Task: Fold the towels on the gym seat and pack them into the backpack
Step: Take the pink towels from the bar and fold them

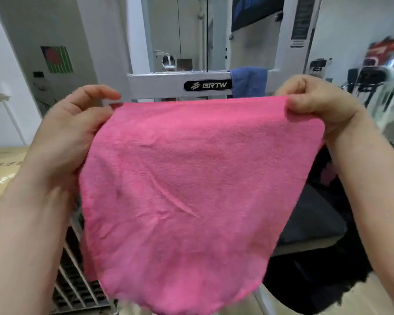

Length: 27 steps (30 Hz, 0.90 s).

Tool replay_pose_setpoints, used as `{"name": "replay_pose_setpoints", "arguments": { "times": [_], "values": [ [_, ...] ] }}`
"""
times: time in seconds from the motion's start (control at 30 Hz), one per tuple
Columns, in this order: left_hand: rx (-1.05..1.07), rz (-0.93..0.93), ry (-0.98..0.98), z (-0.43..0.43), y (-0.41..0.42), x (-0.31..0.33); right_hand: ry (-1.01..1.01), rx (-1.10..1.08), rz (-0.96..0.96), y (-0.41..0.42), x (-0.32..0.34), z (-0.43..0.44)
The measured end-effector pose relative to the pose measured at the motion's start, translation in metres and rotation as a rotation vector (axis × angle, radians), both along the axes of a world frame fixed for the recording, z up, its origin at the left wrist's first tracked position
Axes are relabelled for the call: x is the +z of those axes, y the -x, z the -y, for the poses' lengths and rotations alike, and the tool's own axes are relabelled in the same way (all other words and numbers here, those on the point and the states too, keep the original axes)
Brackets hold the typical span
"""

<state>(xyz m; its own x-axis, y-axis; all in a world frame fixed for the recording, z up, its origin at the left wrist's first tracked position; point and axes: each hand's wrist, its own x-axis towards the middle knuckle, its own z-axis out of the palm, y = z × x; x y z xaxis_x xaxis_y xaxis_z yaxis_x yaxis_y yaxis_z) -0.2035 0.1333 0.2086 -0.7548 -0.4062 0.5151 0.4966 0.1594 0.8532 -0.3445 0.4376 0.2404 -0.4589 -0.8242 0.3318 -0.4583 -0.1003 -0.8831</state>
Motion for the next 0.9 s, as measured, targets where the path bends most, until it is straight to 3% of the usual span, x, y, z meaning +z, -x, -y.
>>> {"name": "replay_pose_setpoints", "arguments": {
  "times": [0.07,0.2,0.33,0.47,0.63,0.77,0.83,0.9],
  "values": [
    [0.099,0.017,0.083,-0.004,0.016,-0.009,-0.144,-0.182,-0.032,0.004,0.001,-0.006],
    [0.174,0.236,0.205,-0.004,0.073,-0.061,-0.857,-0.492,-0.322,0.035,-0.025,-0.001],
    [0.257,0.453,0.276,0.007,0.125,-0.122,-1.246,-0.518,-0.602,0.093,-0.081,0.013],
    [0.279,0.566,0.519,0.000,0.152,-0.141,-1.216,-0.471,-0.656,0.129,-0.118,0.022],
    [0.242,0.717,0.988,-0.024,0.168,-0.139,-1.076,-0.306,-0.425,0.151,-0.125,0.016],
    [0.221,0.804,0.985,-0.026,0.173,-0.136,-1.159,-0.201,-0.403,0.151,-0.124,0.010],
    [0.244,0.718,0.979,-0.026,0.175,-0.138,-1.203,-0.164,-0.410,0.152,-0.125,0.009],
    [0.253,0.647,0.853,-0.022,0.177,-0.142,-1.196,-0.130,-0.393,0.153,-0.126,0.005]
  ]
}}
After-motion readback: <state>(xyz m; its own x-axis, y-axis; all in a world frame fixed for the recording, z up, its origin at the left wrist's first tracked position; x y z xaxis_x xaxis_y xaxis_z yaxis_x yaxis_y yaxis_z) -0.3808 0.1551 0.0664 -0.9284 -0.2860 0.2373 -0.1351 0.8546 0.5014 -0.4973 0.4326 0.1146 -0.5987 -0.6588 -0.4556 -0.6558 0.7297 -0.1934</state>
